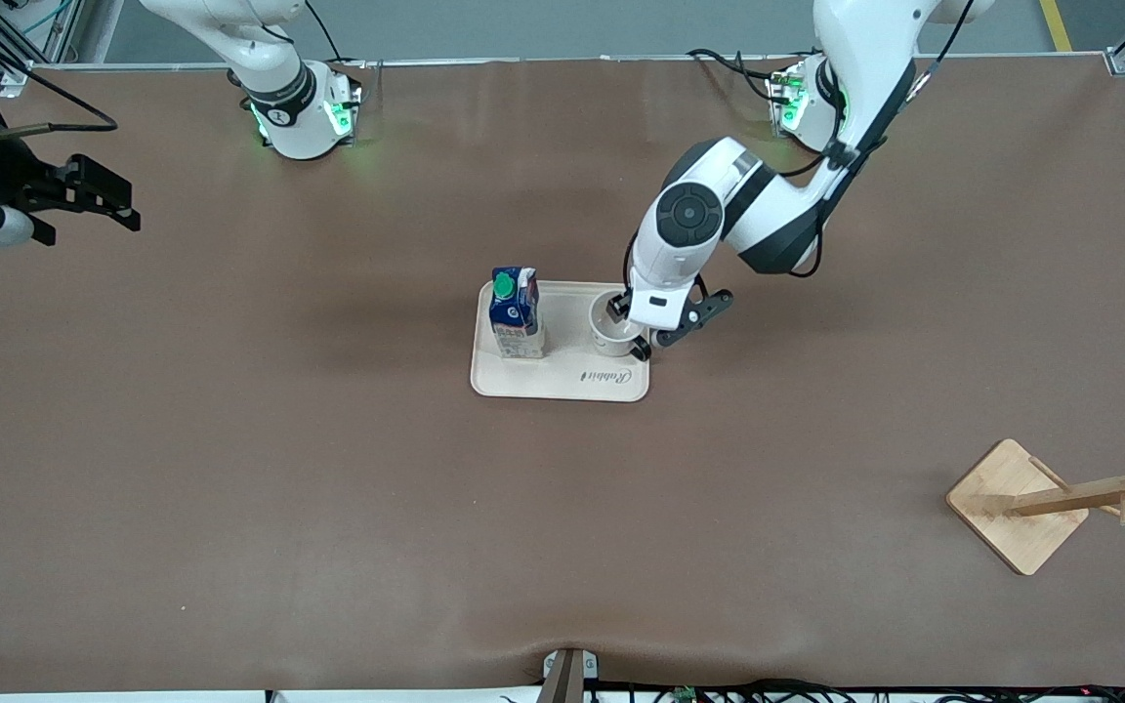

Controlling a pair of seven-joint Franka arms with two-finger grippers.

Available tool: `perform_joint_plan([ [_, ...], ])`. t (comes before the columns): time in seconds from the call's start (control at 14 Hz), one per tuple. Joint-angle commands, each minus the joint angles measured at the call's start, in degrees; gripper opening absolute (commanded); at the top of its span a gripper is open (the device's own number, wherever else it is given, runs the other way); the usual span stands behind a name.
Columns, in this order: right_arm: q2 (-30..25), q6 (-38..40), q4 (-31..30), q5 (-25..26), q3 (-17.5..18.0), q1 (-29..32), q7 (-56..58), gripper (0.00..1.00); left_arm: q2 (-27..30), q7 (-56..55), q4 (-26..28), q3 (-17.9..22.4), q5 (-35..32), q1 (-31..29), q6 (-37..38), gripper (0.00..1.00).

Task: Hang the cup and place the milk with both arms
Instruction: 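Close the left gripper on the white mug's rim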

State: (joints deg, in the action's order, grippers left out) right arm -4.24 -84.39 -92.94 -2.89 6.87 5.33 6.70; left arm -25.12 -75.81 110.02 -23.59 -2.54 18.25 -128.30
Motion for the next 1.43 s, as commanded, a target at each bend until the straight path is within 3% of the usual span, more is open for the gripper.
perform_joint_plan([
  [0.0, -0.2, 0.7, 0.2, -0.8, 0.3, 1.6, 0.4, 1.00, -2.7, -2.7, -0.3, 0.0, -2.2, 0.3, -3.5, 0.73],
  [0.43, 0.1, 0.8, 0.2, -1.5, 0.4, 1.6, 0.4, 1.00, -4.6, -3.2, -0.4, 0.0, -2.5, 1.3, -4.2, 0.43],
  [0.71, 0.1, 0.8, 0.2, -1.7, 0.3, 1.8, 0.4, 1.00, -5.3, -3.1, -0.6, 0.0, -2.6, 1.4, -4.2, 0.04],
  [0.79, 0.2, 0.8, 0.2, -1.7, 0.3, 1.9, 0.4, 1.00, -5.1, -3.1, -0.6, 0.0, -2.6, 1.8, -4.2, 0.00],
  [1.07, 0.1, 0.9, 0.2, -1.9, 0.3, 1.9, 0.4, 1.00, -2.4, -2.3, -3.0, 0.0, -2.6, 1.3, -2.4, 0.00],
  [1.36, 0.4, 0.8, 0.2, -2.0, 0.4, 2.0, 0.4, 1.00, 0.1, -1.9, -12.8, 0.7, -2.6, -0.1, 6.6, 0.00],
])
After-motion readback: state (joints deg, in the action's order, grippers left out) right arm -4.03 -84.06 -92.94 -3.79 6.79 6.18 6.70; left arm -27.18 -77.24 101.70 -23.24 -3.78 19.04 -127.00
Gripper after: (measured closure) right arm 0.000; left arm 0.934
